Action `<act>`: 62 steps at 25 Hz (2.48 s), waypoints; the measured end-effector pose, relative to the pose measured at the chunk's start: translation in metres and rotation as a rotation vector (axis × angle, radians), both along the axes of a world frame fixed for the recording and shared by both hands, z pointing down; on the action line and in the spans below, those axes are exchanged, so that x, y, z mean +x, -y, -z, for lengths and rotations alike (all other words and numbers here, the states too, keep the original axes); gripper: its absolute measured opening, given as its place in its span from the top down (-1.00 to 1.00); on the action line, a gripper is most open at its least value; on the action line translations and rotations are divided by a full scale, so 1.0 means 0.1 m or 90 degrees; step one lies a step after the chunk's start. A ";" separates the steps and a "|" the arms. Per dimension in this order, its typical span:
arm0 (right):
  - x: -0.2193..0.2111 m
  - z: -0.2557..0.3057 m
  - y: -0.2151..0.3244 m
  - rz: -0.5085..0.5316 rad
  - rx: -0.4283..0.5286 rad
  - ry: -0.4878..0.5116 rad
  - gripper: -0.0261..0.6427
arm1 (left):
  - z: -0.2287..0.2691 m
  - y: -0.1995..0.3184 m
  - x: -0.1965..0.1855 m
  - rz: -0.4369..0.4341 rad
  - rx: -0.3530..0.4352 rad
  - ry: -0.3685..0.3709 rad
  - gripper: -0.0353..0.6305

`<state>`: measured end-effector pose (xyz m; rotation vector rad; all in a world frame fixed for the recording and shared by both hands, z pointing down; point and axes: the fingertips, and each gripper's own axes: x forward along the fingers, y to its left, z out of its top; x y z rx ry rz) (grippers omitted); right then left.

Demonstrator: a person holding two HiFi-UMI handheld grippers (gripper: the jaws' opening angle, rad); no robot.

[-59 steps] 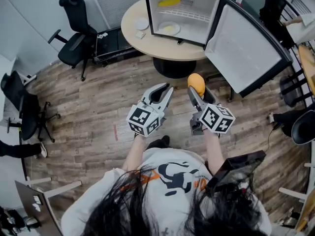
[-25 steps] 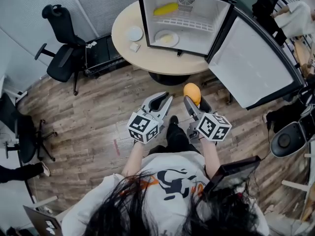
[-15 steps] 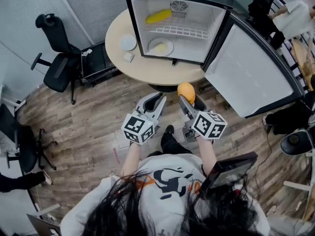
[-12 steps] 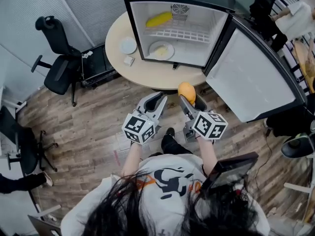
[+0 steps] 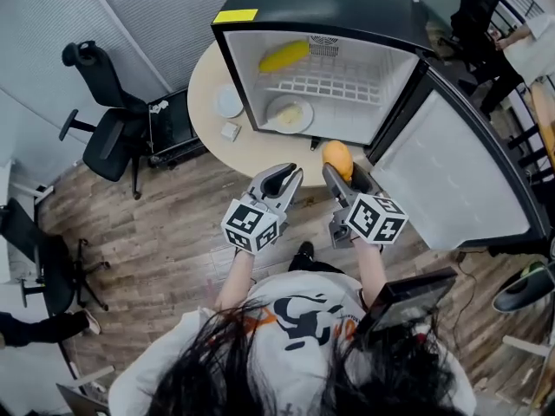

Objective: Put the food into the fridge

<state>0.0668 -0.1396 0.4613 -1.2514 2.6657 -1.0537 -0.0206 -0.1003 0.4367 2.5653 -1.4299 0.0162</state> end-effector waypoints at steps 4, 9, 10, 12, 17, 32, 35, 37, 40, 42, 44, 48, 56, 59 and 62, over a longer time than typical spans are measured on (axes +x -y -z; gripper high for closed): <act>0.02 0.01 0.25 -0.020 0.002 -0.002 -0.06 | -0.03 0.22 0.00 -0.009 -0.007 0.006 0.73; -0.02 -0.10 0.44 -0.014 -0.008 0.002 -0.06 | -0.13 0.42 0.03 -0.023 -0.024 0.017 0.73; -0.03 -0.11 0.46 -0.014 -0.007 0.000 -0.06 | -0.14 0.45 0.03 -0.025 -0.026 0.018 0.73; -0.04 -0.12 0.51 -0.016 -0.005 -0.006 -0.06 | -0.15 0.50 0.02 -0.026 -0.028 0.021 0.73; -0.05 -0.18 0.58 -0.021 -0.014 -0.004 -0.06 | -0.17 0.53 0.04 -0.034 -0.036 0.022 0.73; -0.12 -0.13 0.72 -0.078 -0.001 -0.027 -0.06 | -0.14 0.70 -0.07 -0.092 -0.033 0.016 0.73; -0.13 -0.09 0.78 -0.104 0.002 -0.031 -0.06 | -0.12 0.78 -0.14 -0.111 -0.031 0.017 0.73; -0.14 -0.06 0.84 -0.120 0.004 -0.033 -0.06 | -0.10 0.86 -0.20 -0.121 -0.028 0.015 0.73; -0.16 -0.02 0.92 -0.141 0.008 -0.037 -0.06 | -0.07 0.97 -0.28 -0.135 -0.023 0.013 0.73; -0.17 0.02 0.96 -0.153 0.013 -0.044 -0.06 | -0.05 1.03 -0.31 -0.142 -0.020 0.009 0.73; -0.17 0.05 1.01 -0.162 0.020 -0.054 -0.06 | -0.04 1.09 -0.34 -0.149 -0.018 0.007 0.73; -0.14 0.14 1.19 -0.185 0.035 -0.073 -0.06 | -0.05 1.15 -0.35 -0.170 -0.018 0.007 0.73; -0.06 0.29 1.71 -0.223 0.078 -0.145 -0.06 | -0.12 1.25 -0.43 -0.189 -0.024 -0.003 0.73; -0.05 0.34 1.91 -0.228 0.094 -0.181 -0.06 | -0.14 1.27 -0.45 -0.197 -0.025 -0.004 0.73; -0.05 0.35 2.11 -0.224 0.104 -0.224 -0.06 | -0.15 1.29 -0.47 -0.204 -0.027 -0.005 0.73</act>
